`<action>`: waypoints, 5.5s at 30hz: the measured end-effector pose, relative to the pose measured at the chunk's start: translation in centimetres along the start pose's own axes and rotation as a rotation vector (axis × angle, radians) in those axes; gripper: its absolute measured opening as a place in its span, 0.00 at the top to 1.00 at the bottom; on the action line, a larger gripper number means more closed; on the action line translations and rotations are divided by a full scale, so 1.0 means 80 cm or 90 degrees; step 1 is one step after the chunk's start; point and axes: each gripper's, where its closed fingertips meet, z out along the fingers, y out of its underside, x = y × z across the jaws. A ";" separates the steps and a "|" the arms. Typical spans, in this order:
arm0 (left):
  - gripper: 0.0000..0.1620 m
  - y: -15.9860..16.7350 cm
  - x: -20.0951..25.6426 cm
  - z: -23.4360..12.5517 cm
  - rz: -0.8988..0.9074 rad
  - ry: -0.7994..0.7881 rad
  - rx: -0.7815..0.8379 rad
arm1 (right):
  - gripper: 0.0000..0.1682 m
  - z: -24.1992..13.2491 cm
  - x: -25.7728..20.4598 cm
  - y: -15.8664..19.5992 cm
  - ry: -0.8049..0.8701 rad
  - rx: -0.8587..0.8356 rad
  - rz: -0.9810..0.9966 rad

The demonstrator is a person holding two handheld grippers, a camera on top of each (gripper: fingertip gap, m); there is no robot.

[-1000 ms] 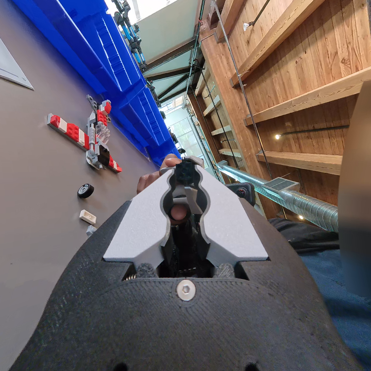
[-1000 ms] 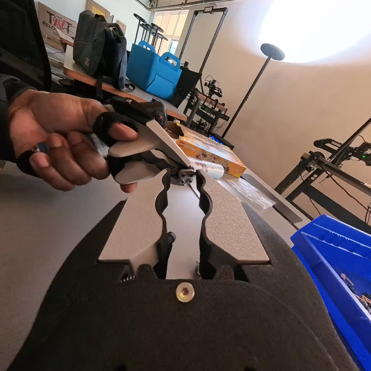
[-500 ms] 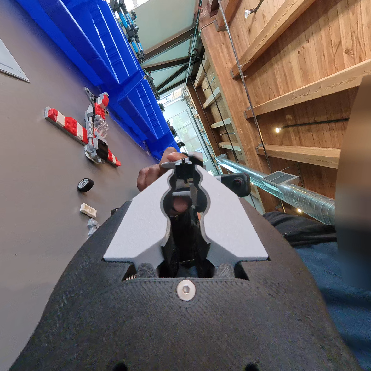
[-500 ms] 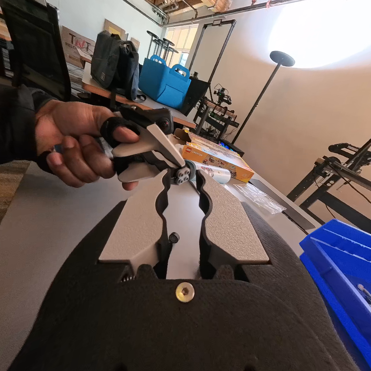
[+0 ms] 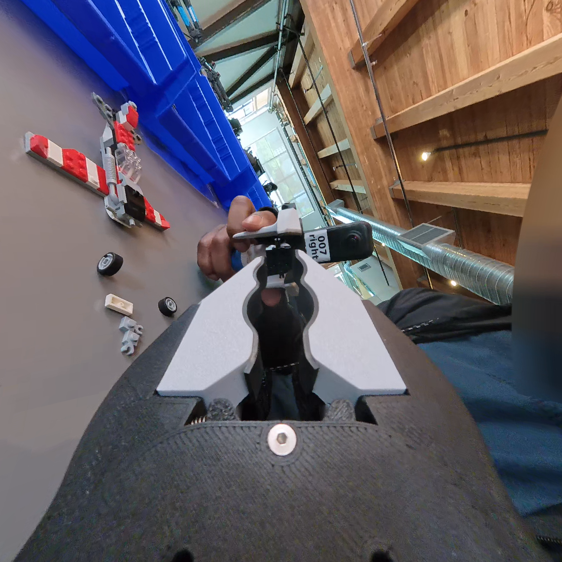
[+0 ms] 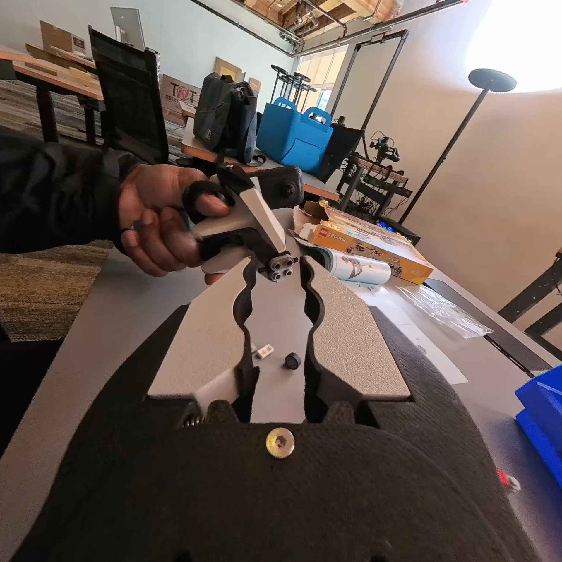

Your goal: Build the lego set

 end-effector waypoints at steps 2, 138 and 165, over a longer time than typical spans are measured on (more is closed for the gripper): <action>0.89 0.002 0.002 0.000 0.001 0.005 -0.006 | 0.80 0.000 -0.002 -0.001 -0.008 0.005 0.003; 0.89 -0.017 -0.043 0.004 0.010 -0.123 0.049 | 0.91 0.000 0.018 0.034 0.084 -0.134 -0.098; 0.90 -0.021 -0.045 -0.001 -0.001 -0.118 0.060 | 0.91 0.006 0.019 0.037 0.096 -0.143 -0.097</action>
